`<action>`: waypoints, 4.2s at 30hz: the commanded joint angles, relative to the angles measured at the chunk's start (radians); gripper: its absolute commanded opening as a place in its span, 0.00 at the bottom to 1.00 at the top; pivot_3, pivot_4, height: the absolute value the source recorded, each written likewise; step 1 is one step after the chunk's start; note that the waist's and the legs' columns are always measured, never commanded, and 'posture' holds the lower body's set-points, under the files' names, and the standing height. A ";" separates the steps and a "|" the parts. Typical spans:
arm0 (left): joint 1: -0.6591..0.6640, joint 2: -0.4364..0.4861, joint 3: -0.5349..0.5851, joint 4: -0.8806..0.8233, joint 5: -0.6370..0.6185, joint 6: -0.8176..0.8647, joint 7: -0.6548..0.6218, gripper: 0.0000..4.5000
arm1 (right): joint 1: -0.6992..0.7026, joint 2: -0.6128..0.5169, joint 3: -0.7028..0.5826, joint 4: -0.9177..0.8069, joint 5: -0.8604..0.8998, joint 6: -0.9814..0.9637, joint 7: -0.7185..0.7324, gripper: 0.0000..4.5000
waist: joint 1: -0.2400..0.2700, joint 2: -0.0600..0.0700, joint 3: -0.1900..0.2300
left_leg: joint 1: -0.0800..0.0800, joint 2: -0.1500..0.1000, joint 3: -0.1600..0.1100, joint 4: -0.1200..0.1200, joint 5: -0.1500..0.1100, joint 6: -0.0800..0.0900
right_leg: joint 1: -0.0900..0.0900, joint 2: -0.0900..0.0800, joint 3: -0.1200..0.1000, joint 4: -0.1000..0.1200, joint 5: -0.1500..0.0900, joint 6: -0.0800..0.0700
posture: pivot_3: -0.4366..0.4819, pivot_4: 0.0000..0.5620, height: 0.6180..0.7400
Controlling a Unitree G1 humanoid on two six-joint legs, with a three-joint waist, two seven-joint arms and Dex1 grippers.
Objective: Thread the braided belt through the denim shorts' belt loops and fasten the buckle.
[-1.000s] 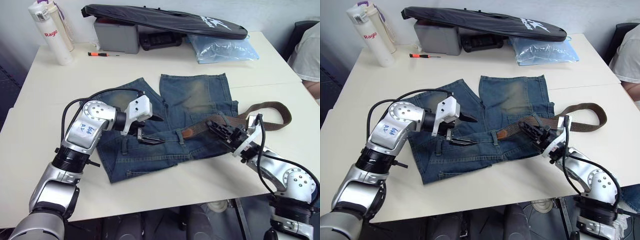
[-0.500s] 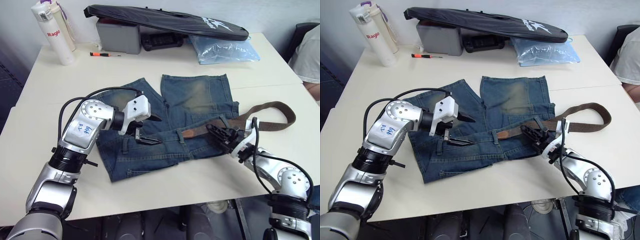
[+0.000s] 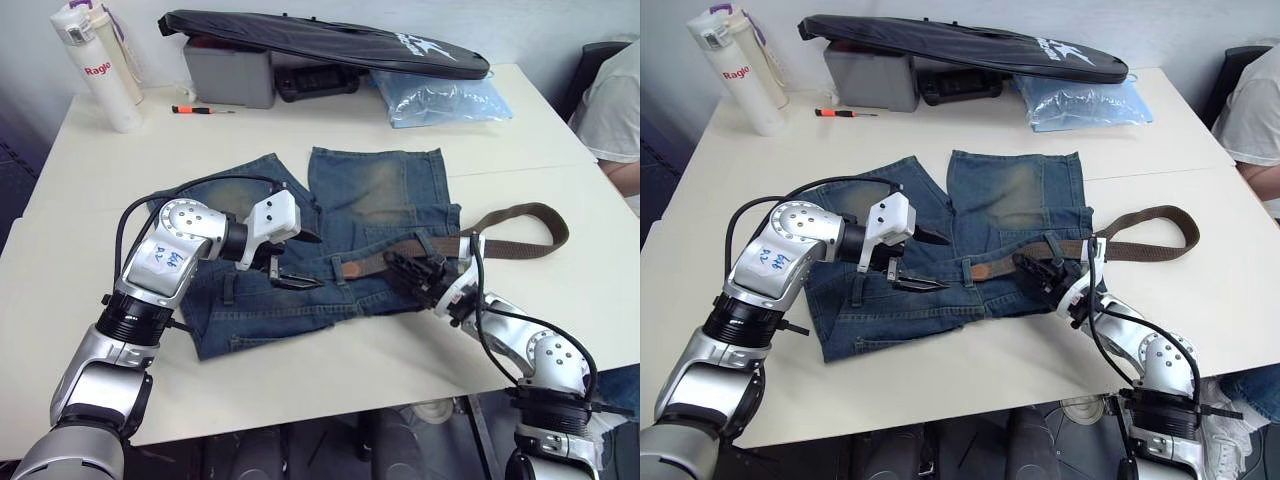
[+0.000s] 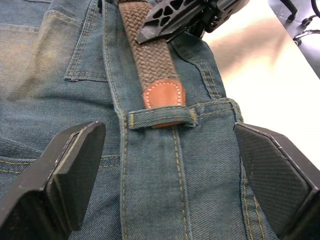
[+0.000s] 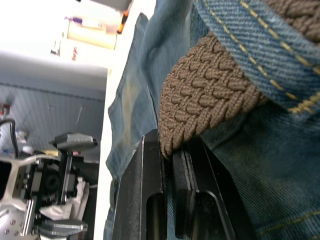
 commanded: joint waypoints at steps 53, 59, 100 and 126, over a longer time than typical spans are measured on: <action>-0.015 -0.017 -0.005 -0.004 0.012 -0.041 0.007 1.00 | -0.032 0.265 0.037 -0.212 0.127 -0.170 -0.414 0.84 | -0.002 -0.001 0.000 | -0.001 0.000 0.000 0.000 0.000 0.000 | -0.001 0.000 0.000 0.001 0.000 0.000 | 0.48 0.27 1.00; -0.017 -0.016 -0.002 -0.001 0.015 -0.042 0.006 1.00 | -0.032 0.284 0.105 -0.190 0.183 -0.169 -0.436 0.20 | -0.002 -0.001 0.000 | -0.001 0.000 0.000 0.000 0.000 0.000 | -0.001 0.000 0.000 0.001 0.000 0.000 | 0.48 0.27 1.00; 0.048 0.270 0.196 -0.121 -0.144 0.152 -0.145 1.00 | -0.074 -0.295 0.175 -0.394 0.201 0.055 -0.218 0.97 | 0.000 0.000 0.000 | -0.002 0.000 0.000 0.000 0.000 0.001 | -0.002 0.000 0.000 0.000 0.000 0.000 | 0.48 0.27 1.00; 0.357 0.398 0.429 -0.297 -0.309 0.263 -0.030 1.00 | -0.199 -0.717 0.651 -0.067 -1.304 -0.535 0.890 0.15 | 0.029 -0.005 -0.001 | -0.002 0.000 0.001 0.004 -0.001 0.001 | 0.000 0.000 0.000 -0.001 0.001 0.000 | 0.48 0.27 1.00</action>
